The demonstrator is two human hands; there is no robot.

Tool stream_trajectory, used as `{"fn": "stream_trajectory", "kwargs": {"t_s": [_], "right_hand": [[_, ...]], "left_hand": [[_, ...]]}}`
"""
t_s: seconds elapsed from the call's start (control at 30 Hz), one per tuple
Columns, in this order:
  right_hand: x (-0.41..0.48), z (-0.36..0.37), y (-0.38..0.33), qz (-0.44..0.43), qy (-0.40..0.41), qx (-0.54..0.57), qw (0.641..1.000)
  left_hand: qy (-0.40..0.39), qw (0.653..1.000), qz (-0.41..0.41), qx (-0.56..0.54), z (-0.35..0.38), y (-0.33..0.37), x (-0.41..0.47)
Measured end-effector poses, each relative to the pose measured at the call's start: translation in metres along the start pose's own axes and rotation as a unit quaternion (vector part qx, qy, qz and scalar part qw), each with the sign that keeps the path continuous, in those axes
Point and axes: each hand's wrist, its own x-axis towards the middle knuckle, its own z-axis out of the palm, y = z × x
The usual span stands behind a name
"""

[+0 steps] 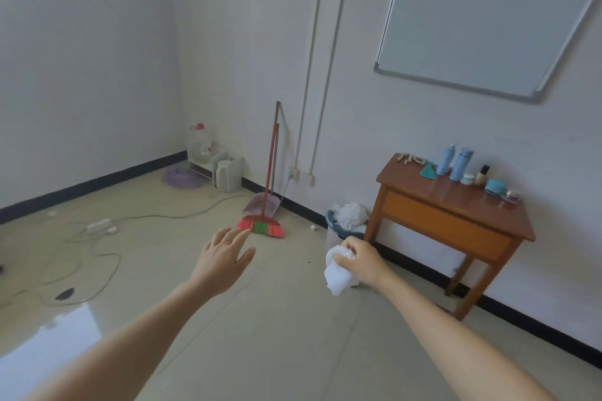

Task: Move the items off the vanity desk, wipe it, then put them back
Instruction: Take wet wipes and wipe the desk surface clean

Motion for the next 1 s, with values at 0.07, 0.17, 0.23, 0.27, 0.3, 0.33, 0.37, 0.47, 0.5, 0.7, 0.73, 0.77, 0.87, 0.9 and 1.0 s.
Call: {"fn": "stream_trajectory", "kwargs": {"t_s": [0.07, 0.17, 0.23, 0.27, 0.3, 0.33, 0.37, 0.47, 0.5, 0.7, 0.73, 0.77, 0.87, 0.9, 1.0], "right_hand": [[0.035, 0.009, -0.003, 0.003, -0.003, 0.001, 1.0], [0.091, 0.018, -0.011, 0.002, 0.008, -0.014, 1.0], [0.127, 0.022, -0.019, 0.0, 0.018, -0.019, 1.0], [0.145, 0.023, -0.023, 0.004, 0.02, -0.023, 1.0], [0.162, 0.024, -0.027, 0.009, 0.02, -0.028, 0.999], [0.18, 0.025, -0.031, 0.013, 0.02, -0.029, 0.999], [0.199, 0.026, -0.035, 0.021, 0.024, -0.029, 0.999], [0.254, 0.026, -0.045, 0.044, 0.053, -0.025, 0.997], [0.27, 0.026, -0.046, 0.049, 0.061, -0.022, 0.997], [0.341, 0.01, -0.002, 0.13, 0.069, -0.033, 0.989], [0.353, 0.003, 0.012, 0.149, 0.08, -0.029, 0.985], [0.365, -0.004, 0.026, 0.165, 0.09, -0.022, 0.982], [0.403, -0.03, 0.064, 0.198, 0.132, 0.011, 0.971], [0.416, -0.039, 0.076, 0.207, 0.144, 0.03, 0.967], [0.451, -0.068, 0.108, 0.241, 0.141, 0.075, 0.957]], "left_hand": [[-0.004, 1.0, -0.017, 0.003, 0.002, -0.02, 0.024], [-0.002, 1.0, -0.015, 0.021, 0.003, -0.051, 0.068], [0.004, 1.0, -0.003, 0.025, 0.001, -0.068, 0.103], [0.004, 1.0, 0.005, 0.028, 0.001, -0.077, 0.12], [0.003, 0.999, 0.014, 0.03, 0.001, -0.085, 0.137], [0.004, 0.999, 0.024, 0.034, 0.001, -0.092, 0.155], [0.001, 0.999, 0.035, 0.041, 0.0, -0.1, 0.174], [-0.012, 0.996, 0.068, 0.054, -0.007, -0.117, 0.235], [-0.015, 0.996, 0.074, 0.055, -0.008, -0.12, 0.254], [-0.061, 0.993, 0.098, 0.028, 0.034, -0.119, 0.346], [-0.069, 0.991, 0.108, 0.027, 0.044, -0.114, 0.362], [-0.077, 0.989, 0.119, 0.03, 0.053, -0.108, 0.379], [-0.088, 0.985, 0.141, 0.042, 0.078, -0.088, 0.44], [-0.09, 0.985, 0.142, 0.045, 0.085, -0.081, 0.463], [-0.093, 0.983, 0.145, 0.066, 0.096, -0.058, 0.532]]}}
